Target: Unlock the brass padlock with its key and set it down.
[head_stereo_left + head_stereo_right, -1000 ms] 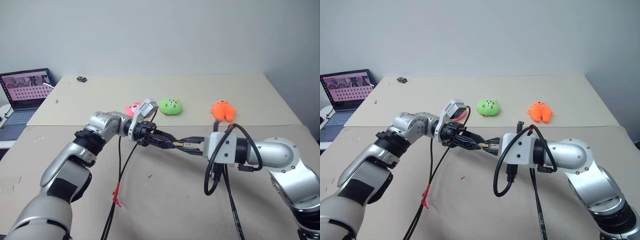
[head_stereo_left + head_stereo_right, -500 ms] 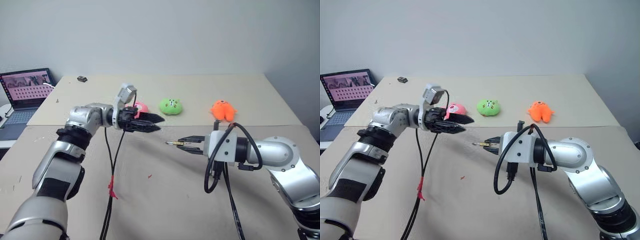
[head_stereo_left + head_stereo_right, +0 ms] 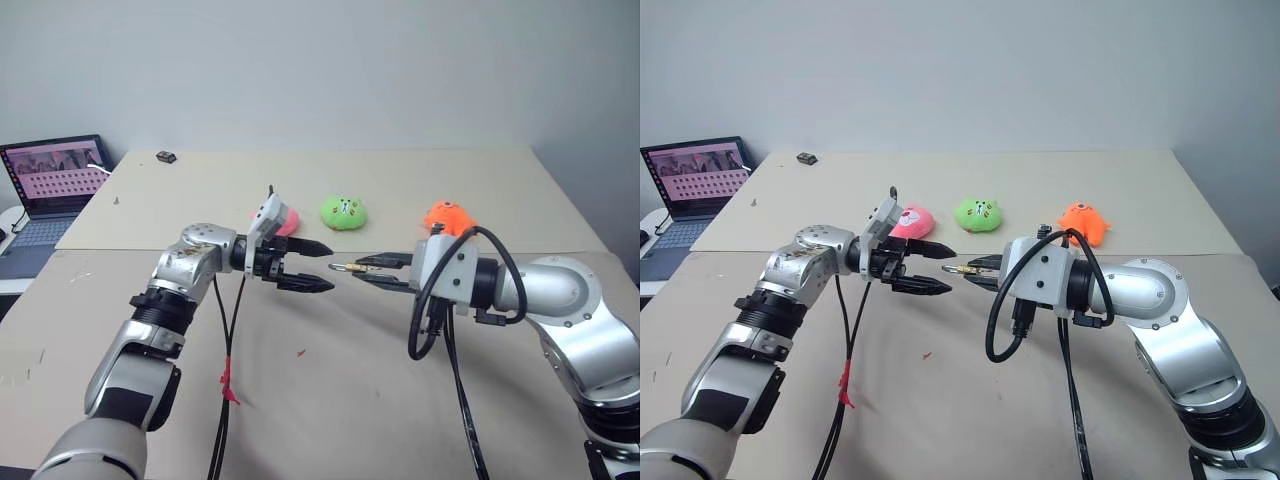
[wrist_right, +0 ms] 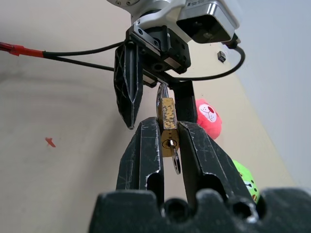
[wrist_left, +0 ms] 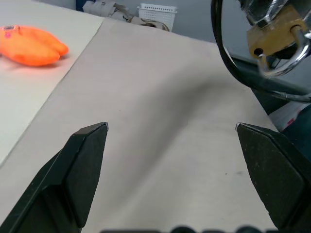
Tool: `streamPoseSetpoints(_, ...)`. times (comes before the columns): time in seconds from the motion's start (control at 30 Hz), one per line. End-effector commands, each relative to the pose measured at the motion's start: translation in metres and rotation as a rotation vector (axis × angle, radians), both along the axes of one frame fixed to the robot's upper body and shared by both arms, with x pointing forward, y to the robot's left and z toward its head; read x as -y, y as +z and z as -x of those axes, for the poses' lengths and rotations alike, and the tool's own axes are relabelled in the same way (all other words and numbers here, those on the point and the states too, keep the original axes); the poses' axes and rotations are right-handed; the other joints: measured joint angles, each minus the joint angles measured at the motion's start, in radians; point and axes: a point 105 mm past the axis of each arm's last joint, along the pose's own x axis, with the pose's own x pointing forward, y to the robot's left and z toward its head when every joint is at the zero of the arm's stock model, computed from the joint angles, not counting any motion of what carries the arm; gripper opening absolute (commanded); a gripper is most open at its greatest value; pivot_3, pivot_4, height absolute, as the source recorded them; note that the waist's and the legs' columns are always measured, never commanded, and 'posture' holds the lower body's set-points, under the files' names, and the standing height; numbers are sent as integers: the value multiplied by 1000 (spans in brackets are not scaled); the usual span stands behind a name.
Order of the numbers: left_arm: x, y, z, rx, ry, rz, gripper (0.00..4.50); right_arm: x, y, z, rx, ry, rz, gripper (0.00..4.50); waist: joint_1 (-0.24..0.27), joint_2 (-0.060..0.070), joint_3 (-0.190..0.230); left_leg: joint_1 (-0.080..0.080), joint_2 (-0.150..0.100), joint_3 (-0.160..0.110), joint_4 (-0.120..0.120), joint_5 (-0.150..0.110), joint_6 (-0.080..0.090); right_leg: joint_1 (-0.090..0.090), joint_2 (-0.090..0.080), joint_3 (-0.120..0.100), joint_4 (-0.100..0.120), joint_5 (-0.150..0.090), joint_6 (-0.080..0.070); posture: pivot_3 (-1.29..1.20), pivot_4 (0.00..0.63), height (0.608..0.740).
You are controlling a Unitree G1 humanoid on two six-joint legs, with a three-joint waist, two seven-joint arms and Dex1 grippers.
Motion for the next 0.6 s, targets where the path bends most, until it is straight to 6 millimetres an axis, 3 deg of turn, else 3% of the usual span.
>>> streamPoseSetpoints(0.03, -2, 14, -4, 18, 19, 51, 3389, -1, 13, 3, 49, 4, -23, 153, -1, 0, 0, 0, 0, 0, 0, 0, 0, 0, 0, 0, 0, -1, 1, 0, 150, 650)
streamPoseSetpoints(0.33, 1, 22, -7, 6, 9, 89, 79, -2, 11, 5, 44, -1, -23, 153, -3, 0, 0, 0, 0, 0, 0, 0, 0, 0, 1, 0, 1, -1, 2, 0, 150, 650)
streamPoseSetpoints(0.6, 11, 19, 3, -43, -62, 80, 79, -2, 10, 4, 47, -7, -22, 153, -3, 0, 0, -1, 0, 0, 0, 0, 0, 0, 0, 0, 0, -1, 1, 0, 150, 650)
